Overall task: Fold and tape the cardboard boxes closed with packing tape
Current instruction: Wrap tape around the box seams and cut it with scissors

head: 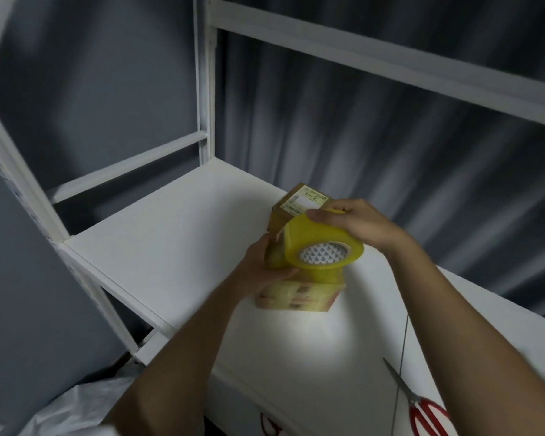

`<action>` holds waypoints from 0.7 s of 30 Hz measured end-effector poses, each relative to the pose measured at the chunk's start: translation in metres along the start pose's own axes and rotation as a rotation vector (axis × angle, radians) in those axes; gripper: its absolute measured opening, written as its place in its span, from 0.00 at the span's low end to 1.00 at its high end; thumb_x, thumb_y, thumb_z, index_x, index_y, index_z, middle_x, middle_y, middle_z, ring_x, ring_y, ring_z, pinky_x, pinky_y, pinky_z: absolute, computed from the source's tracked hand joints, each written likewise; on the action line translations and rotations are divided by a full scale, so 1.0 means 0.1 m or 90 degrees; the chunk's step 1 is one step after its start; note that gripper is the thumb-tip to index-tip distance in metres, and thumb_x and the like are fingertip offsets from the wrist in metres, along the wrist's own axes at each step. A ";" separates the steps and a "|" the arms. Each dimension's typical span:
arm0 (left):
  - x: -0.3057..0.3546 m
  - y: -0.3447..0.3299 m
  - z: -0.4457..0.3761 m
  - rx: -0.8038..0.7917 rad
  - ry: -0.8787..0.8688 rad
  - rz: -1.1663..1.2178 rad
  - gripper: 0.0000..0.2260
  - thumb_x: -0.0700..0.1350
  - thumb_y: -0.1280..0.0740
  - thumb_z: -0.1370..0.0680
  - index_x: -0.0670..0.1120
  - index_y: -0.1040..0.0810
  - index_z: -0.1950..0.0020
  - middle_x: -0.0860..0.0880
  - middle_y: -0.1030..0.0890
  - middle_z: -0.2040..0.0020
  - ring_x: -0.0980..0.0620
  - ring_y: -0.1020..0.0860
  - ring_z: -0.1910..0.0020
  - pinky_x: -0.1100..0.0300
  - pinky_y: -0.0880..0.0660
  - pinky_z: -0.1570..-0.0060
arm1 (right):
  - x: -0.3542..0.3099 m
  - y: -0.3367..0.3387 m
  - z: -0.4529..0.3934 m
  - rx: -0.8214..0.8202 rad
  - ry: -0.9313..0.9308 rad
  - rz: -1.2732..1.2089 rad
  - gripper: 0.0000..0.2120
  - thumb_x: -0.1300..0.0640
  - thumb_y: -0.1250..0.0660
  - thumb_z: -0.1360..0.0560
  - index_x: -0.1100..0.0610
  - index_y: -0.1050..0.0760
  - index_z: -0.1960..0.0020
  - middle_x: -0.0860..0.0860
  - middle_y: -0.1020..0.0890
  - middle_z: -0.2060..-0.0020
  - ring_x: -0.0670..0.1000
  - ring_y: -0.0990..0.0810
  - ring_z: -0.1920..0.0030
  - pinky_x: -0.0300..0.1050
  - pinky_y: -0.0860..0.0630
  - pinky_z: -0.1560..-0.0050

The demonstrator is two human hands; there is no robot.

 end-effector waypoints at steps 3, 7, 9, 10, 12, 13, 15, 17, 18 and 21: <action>0.01 -0.02 -0.02 0.014 -0.008 0.003 0.34 0.61 0.25 0.41 0.54 0.30 0.38 0.52 0.23 0.41 0.51 0.24 0.42 0.46 0.23 0.44 | 0.09 0.00 0.05 -0.007 -0.005 -0.075 0.13 0.43 0.27 0.31 0.52 0.17 0.57 0.47 0.15 0.60 0.47 0.15 0.61 0.37 0.21 0.64; -0.05 -0.06 0.00 0.025 -0.035 0.010 0.33 0.59 0.26 0.39 0.53 0.31 0.37 0.50 0.25 0.39 0.50 0.25 0.41 0.48 0.23 0.44 | 0.10 0.11 0.06 0.036 0.026 0.020 0.14 0.40 0.27 0.32 0.47 0.20 0.70 0.42 0.18 0.71 0.41 0.18 0.68 0.32 0.27 0.70; -0.04 -0.04 -0.01 0.011 -0.042 -0.001 0.34 0.58 0.26 0.38 0.51 0.30 0.35 0.48 0.26 0.39 0.49 0.25 0.41 0.46 0.23 0.44 | 0.13 0.25 0.05 0.078 0.017 0.157 0.19 0.33 0.29 0.36 0.47 0.21 0.73 0.42 0.21 0.76 0.40 0.21 0.71 0.35 0.28 0.72; -0.02 -0.03 -0.01 0.002 -0.038 -0.004 0.33 0.57 0.25 0.39 0.52 0.30 0.36 0.49 0.26 0.39 0.49 0.25 0.41 0.46 0.23 0.44 | 0.17 0.31 0.04 0.096 0.009 0.229 0.25 0.28 0.31 0.40 0.50 0.20 0.71 0.45 0.21 0.75 0.43 0.20 0.70 0.41 0.26 0.71; 0.00 0.00 -0.02 -0.015 -0.027 -0.008 0.32 0.57 0.24 0.39 0.55 0.30 0.37 0.50 0.26 0.39 0.49 0.25 0.41 0.46 0.23 0.44 | 0.28 0.37 0.01 0.112 -0.015 0.360 0.35 0.23 0.36 0.45 0.56 0.20 0.65 0.50 0.19 0.70 0.50 0.20 0.66 0.49 0.23 0.65; -0.01 0.01 -0.03 -0.019 -0.026 -0.019 0.32 0.58 0.24 0.39 0.57 0.30 0.38 0.51 0.26 0.39 0.50 0.25 0.40 0.46 0.23 0.44 | 0.33 0.38 0.01 0.109 -0.022 0.451 0.37 0.21 0.38 0.44 0.56 0.20 0.64 0.51 0.20 0.69 0.51 0.20 0.64 0.48 0.24 0.64; -0.05 0.02 -0.04 -0.021 -0.028 -0.049 0.34 0.61 0.24 0.40 0.59 0.30 0.37 0.53 0.26 0.39 0.51 0.26 0.40 0.45 0.23 0.45 | 0.45 0.39 0.02 0.092 -0.029 0.610 0.38 0.19 0.42 0.42 0.54 0.21 0.63 0.49 0.21 0.68 0.50 0.23 0.64 0.43 0.28 0.65; -0.09 0.03 -0.07 -0.020 -0.022 -0.059 0.34 0.66 0.24 0.41 0.62 0.31 0.37 0.54 0.26 0.39 0.50 0.26 0.39 0.44 0.23 0.44 | 0.59 0.38 0.03 0.081 -0.061 0.622 0.39 0.18 0.44 0.42 0.54 0.21 0.63 0.49 0.21 0.67 0.49 0.23 0.64 0.42 0.28 0.64; -0.11 0.03 -0.07 -0.019 -0.018 -0.062 0.34 0.68 0.25 0.41 0.65 0.31 0.38 0.55 0.26 0.38 0.50 0.26 0.39 0.44 0.24 0.44 | 0.66 0.37 0.03 0.071 -0.081 0.600 0.38 0.18 0.44 0.41 0.54 0.21 0.63 0.49 0.21 0.67 0.49 0.23 0.64 0.42 0.29 0.64; -0.10 0.02 -0.07 -0.018 -0.044 -0.083 0.27 0.66 0.27 0.38 0.70 0.31 0.41 0.58 0.28 0.38 0.51 0.27 0.38 0.44 0.26 0.41 | 0.82 0.27 0.02 0.047 -0.098 0.586 0.35 0.20 0.43 0.39 0.53 0.25 0.67 0.49 0.23 0.68 0.48 0.26 0.66 0.41 0.34 0.66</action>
Point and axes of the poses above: each hand's wrist, its own z-axis away from the middle knuckle, its own y-axis out of the back of the hand, x = y × z, the point moved 1 cm from there along -z, towards the middle knuckle
